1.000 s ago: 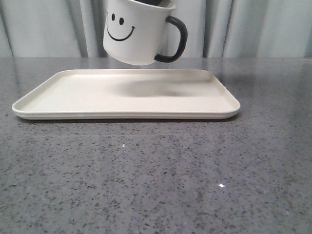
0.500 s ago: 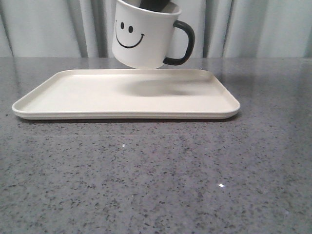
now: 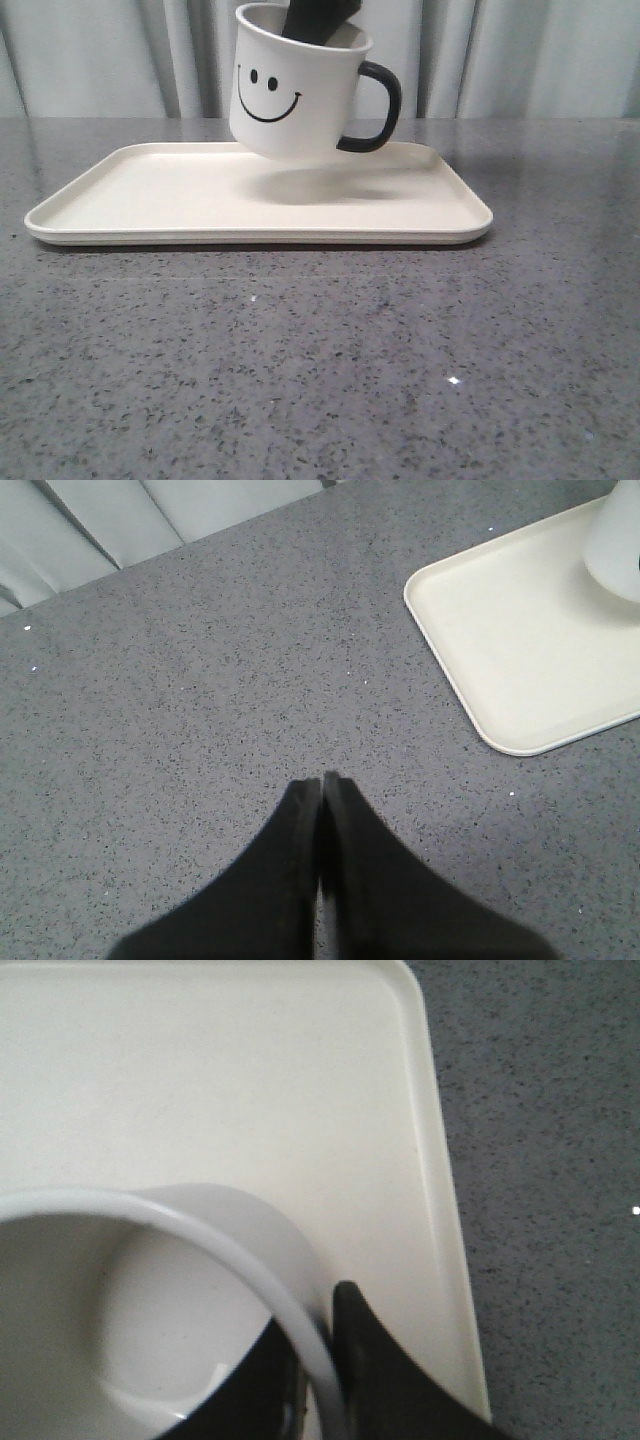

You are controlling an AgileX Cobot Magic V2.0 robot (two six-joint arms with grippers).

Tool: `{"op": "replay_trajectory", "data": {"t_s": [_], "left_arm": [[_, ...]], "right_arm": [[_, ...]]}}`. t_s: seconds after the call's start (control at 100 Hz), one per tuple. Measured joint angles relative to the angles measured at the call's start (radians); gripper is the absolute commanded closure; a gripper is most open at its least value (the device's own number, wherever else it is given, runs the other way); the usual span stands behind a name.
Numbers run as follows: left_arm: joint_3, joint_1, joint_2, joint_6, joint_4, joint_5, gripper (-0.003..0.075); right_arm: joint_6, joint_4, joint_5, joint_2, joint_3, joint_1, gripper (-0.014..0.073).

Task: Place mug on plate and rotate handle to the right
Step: 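Lower the turned mug back onto the tray with the right gripper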

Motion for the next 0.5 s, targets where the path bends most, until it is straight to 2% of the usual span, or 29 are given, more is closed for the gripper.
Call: {"op": "replay_trajectory", "data": {"t_s": [0.5], "left_arm": [[0.0, 0.0, 0.0, 0.0, 0.0, 0.0, 0.074]], "right_arm": [[-0.02, 0.002, -0.001, 0.0, 0.017, 0.052, 0.0706]]}}
